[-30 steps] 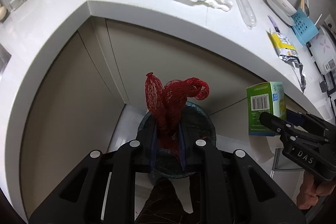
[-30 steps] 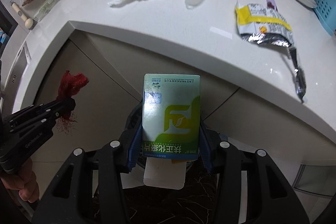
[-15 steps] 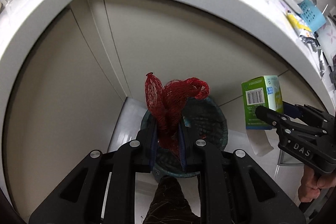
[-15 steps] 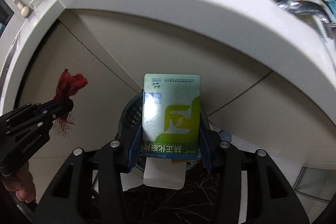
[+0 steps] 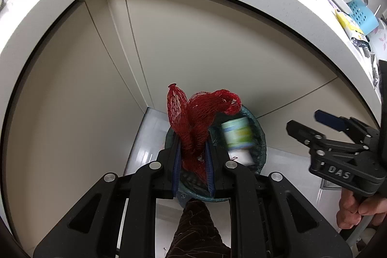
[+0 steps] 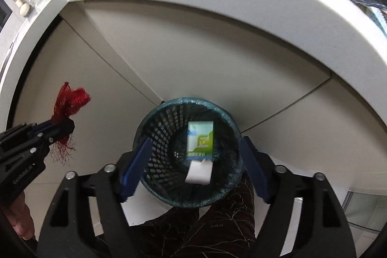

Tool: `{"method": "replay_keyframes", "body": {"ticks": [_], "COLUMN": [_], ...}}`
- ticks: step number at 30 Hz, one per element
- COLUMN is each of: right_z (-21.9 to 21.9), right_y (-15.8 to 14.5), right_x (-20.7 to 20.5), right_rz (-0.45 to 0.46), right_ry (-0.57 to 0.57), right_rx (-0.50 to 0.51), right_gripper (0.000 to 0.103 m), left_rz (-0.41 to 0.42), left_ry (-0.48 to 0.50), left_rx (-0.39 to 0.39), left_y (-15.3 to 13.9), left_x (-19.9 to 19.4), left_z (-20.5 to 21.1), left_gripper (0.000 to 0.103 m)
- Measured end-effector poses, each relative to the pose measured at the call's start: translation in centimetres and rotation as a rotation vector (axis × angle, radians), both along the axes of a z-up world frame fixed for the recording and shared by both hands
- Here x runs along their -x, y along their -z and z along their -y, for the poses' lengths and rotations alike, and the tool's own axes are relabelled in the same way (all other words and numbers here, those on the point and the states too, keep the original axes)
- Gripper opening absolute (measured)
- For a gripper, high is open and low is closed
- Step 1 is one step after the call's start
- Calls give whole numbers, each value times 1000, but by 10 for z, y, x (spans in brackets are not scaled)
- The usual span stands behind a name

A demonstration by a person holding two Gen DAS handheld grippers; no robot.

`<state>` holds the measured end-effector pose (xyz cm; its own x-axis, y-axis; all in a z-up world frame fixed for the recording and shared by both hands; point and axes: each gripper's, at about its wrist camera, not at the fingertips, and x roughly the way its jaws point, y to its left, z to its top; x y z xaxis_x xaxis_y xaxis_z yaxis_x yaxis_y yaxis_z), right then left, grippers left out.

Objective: Collect trash
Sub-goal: 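Open the right tool to drop the green box while the left tool lowers the red bag, then open the left tool to drop the red mesh bag into the wastebasket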

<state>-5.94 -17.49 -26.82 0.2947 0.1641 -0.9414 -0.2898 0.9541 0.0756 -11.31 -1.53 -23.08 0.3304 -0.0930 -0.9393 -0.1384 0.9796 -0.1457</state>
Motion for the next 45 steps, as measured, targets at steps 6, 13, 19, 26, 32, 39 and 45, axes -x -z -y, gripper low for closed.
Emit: {"method": "replay_keyframes", "body": {"ticks": [6,13,19,26,32,39,45], "right_z": [20,53,75,97,102,105,108], "right_y": [-14,-28,-37,-41,-48,-59,-57], "right_x": [3,4,6,3,-2,-1,1], "right_rz": [63,88,79,73,78,92,85], "right_ry": [31,84,141,183,203,210,219], "right_rx": [9,9,11,5,-4,-7,-2], "right_gripper": [95,95,95,95,95,95,95], "left_rz": [-13,-29,-48,-62,-76,-64,-60], "left_ry": [40,115,174,219,249,259,264], "left_rx": [3,6,2,-15,-17,-17,-16], "left_y": [9,24,32,50,59,56,56], "left_x": [-9,-19,-29,-38,-41,-40,-37], "left_z": [12,37,54,72,83,83,82], "left_gripper": [16,17,17,17,20,32,45]}}
